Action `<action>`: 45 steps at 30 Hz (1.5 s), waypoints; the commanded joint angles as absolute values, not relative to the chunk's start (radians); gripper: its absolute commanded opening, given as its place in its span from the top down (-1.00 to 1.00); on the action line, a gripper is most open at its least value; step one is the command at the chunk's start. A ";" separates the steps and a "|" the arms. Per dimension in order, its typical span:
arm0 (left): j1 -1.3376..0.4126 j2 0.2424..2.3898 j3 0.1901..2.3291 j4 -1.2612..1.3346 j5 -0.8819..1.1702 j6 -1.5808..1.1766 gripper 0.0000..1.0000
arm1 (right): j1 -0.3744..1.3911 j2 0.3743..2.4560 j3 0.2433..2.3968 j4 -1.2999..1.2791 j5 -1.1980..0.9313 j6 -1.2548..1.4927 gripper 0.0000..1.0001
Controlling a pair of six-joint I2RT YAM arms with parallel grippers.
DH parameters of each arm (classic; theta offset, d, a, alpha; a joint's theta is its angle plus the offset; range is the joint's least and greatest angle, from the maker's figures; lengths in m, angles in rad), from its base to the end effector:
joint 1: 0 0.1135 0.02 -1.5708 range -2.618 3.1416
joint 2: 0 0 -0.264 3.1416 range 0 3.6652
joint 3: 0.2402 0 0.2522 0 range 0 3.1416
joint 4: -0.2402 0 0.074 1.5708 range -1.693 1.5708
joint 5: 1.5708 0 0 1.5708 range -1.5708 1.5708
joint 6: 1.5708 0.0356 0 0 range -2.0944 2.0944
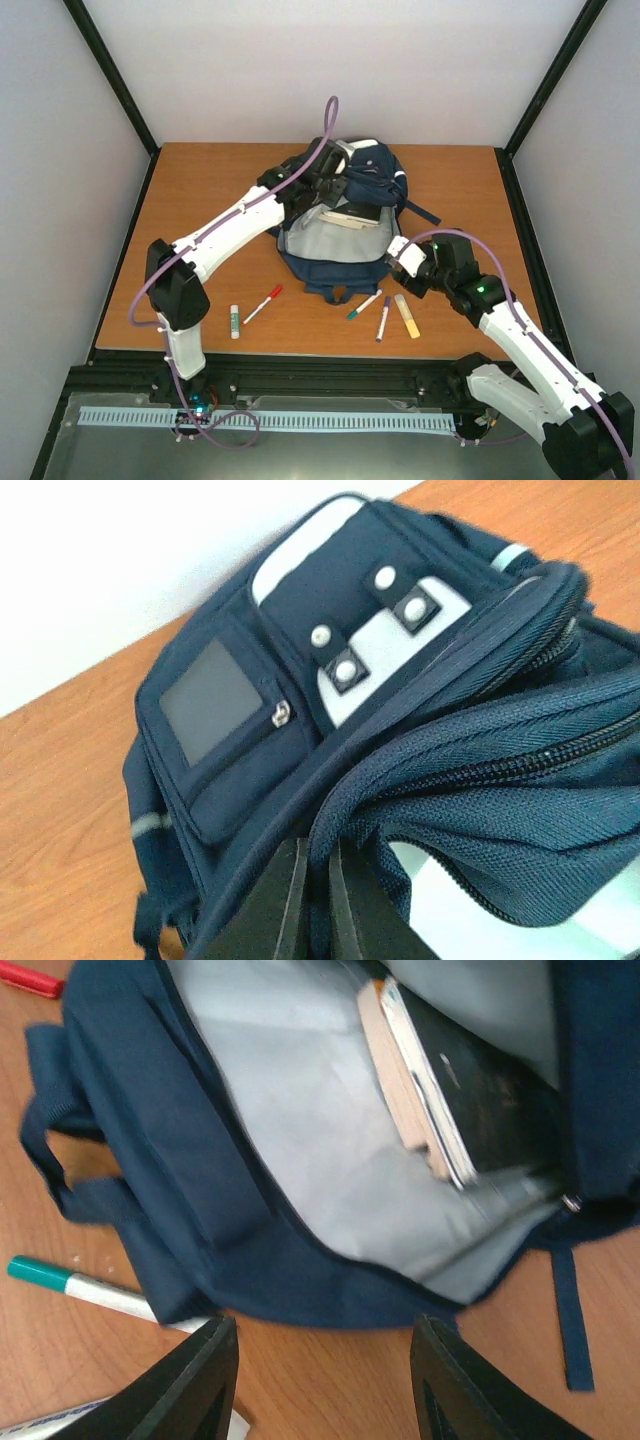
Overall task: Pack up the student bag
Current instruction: Place the book in the student bag, then adjust the student bag at the center of the board.
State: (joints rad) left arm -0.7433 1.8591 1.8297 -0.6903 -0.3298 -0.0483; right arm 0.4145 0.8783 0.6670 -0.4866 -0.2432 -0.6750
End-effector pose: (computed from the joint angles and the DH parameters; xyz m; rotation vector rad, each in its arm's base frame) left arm 0.3190 -0.2775 0.3484 0.6035 2.1619 -0.0475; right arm 0.1675 0.0830 0.2542 -1.2723 1.8530 0.1360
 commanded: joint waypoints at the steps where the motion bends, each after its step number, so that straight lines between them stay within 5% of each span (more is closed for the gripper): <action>1: -0.701 1.813 1.743 -0.760 -0.356 -0.076 0.98 | 0.405 0.875 0.682 -0.482 -0.144 -0.515 0.02; 16: -0.721 1.711 1.361 -0.624 -0.091 -0.217 0.71 | 0.334 0.917 0.684 -0.446 -0.073 -0.448 -0.08; 24: -0.771 1.614 1.233 -0.596 -0.134 -0.288 -0.40 | 0.331 0.924 0.683 -0.443 -0.072 -0.450 -0.12; 26: -0.782 1.533 1.204 -0.593 -0.109 -0.291 -0.95 | 0.329 0.926 0.684 -0.443 -0.073 -0.451 -0.12; 38: -0.787 1.258 1.131 -0.729 -0.195 -0.368 -0.99 | 0.325 0.892 0.709 -0.517 -0.049 -0.491 -0.19; 45: -0.787 1.132 0.922 -0.543 -0.108 -0.440 -0.99 | 0.325 0.898 0.776 -0.772 -0.081 -0.580 -0.22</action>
State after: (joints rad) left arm -0.7818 1.2037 0.9848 -0.6308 -0.1471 -0.3668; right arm 0.3294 0.9104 0.7410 -0.6140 -0.0662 -0.5182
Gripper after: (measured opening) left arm 0.998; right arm 0.610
